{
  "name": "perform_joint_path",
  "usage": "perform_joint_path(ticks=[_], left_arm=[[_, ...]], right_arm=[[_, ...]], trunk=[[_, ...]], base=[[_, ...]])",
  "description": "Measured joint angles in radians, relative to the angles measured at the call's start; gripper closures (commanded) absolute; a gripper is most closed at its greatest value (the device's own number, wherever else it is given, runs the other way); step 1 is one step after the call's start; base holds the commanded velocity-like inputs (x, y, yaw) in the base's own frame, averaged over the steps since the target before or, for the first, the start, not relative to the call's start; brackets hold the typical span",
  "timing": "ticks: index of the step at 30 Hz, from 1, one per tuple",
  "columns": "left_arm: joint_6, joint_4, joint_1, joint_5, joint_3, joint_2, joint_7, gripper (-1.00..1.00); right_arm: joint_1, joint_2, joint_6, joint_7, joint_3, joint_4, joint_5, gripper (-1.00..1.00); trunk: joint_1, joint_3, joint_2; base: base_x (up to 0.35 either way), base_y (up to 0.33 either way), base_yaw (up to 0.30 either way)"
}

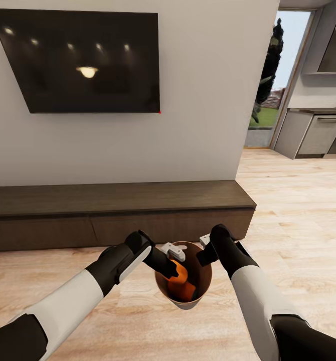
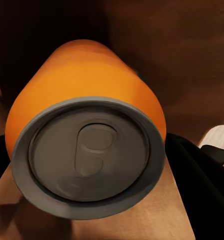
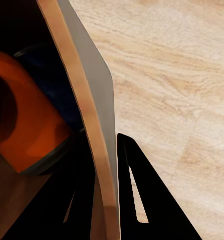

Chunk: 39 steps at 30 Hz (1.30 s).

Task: Put the three can of soda from the living room inside the tash can in the kitchen.

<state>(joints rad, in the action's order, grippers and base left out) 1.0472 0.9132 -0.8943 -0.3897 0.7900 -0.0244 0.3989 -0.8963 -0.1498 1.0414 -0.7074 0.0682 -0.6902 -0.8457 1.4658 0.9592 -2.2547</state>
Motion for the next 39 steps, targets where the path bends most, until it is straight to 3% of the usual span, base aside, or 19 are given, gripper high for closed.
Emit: perform_joint_path(ticks=[2,3,18,24,26,27,28,29,31,32,34,35,36,37,39], left_arm=[[0.000,0.000,0.000,0.000,0.000,-0.001,0.000,1.00],[0.000,0.000,0.000,0.000,0.000,-0.001,0.000,-1.00],[0.000,0.014,0.000,-0.006,-0.004,0.005,0.004,-1.00],[-0.004,0.114,0.008,-0.014,-0.011,0.026,0.016,-1.00],[0.000,0.186,0.030,-0.016,-0.012,0.057,0.030,-1.00],[0.000,0.242,0.041,-0.017,-0.013,0.087,0.047,-1.00],[-0.001,0.357,0.054,-0.019,-0.015,0.168,0.101,-1.00],[0.000,0.391,0.057,-0.021,-0.017,0.199,0.117,-1.00],[-0.001,0.479,0.061,-0.049,-0.045,0.306,0.170,-1.00],[-0.002,0.506,0.062,-0.077,-0.075,0.361,0.186,-1.00],[-0.002,0.535,0.082,-0.133,-0.172,0.461,0.213,-1.00],[-0.001,0.539,0.093,-0.148,-0.206,0.485,0.222,-1.00],[-0.014,0.540,0.137,-0.158,-0.293,0.514,0.241,-1.00],[-0.041,0.538,0.166,-0.165,-0.341,0.528,0.250,-1.00],[-0.160,0.512,0.270,-0.172,-0.476,0.555,0.267,-1.00]], right_arm=[[0.000,0.000,0.000,0.000,0.000,0.000,0.001,1.00],[0.000,0.000,0.000,0.000,0.000,0.000,0.001,1.00],[0.000,-0.001,0.001,-0.001,0.000,0.000,0.001,1.00],[0.000,0.000,0.000,-0.001,0.000,0.000,0.000,1.00],[0.000,0.001,0.000,-0.001,0.000,0.000,0.001,1.00],[0.000,0.001,0.000,-0.001,0.000,0.000,0.001,1.00],[-0.001,0.001,0.000,-0.001,0.000,0.000,0.001,1.00],[-0.001,0.001,0.000,-0.001,0.000,0.000,0.001,1.00],[-0.001,0.002,0.000,-0.002,0.000,0.000,0.001,1.00],[-0.001,0.003,0.001,-0.001,0.001,0.000,0.001,1.00],[-0.001,0.004,0.000,-0.002,0.002,0.000,-0.002,1.00],[-0.001,0.005,-0.001,-0.002,0.002,0.000,-0.003,1.00],[-0.001,0.006,-0.001,-0.002,0.003,0.000,-0.003,1.00],[-0.001,0.007,-0.001,-0.002,0.003,-0.001,-0.003,1.00],[-0.001,0.010,0.000,-0.003,0.007,-0.002,-0.001,1.00]], trunk=[[0.000,0.000,0.000],[0.000,0.000,0.000],[0.000,0.000,0.000],[0.000,0.000,0.000],[0.000,0.000,0.000],[0.000,0.000,0.000],[0.000,0.000,0.000],[0.000,0.000,0.000],[0.000,0.000,0.000],[0.000,0.000,0.000],[0.000,0.000,0.000],[0.000,0.000,0.000],[0.000,0.000,0.000],[0.000,0.000,0.000],[0.000,0.000,0.000]], base=[[0.000,0.000,0.000],[0.000,0.000,0.000],[0.000,0.000,0.000],[0.000,0.000,0.000],[0.000,0.000,0.000],[0.000,0.000,0.000],[0.000,0.000,0.000],[0.000,0.000,0.000],[0.000,0.000,0.000],[0.000,0.000,0.000],[0.000,0.000,0.000],[0.000,0.000,0.000],[0.000,0.000,0.000],[0.000,0.000,0.000],[0.000,0.000,0.000]])
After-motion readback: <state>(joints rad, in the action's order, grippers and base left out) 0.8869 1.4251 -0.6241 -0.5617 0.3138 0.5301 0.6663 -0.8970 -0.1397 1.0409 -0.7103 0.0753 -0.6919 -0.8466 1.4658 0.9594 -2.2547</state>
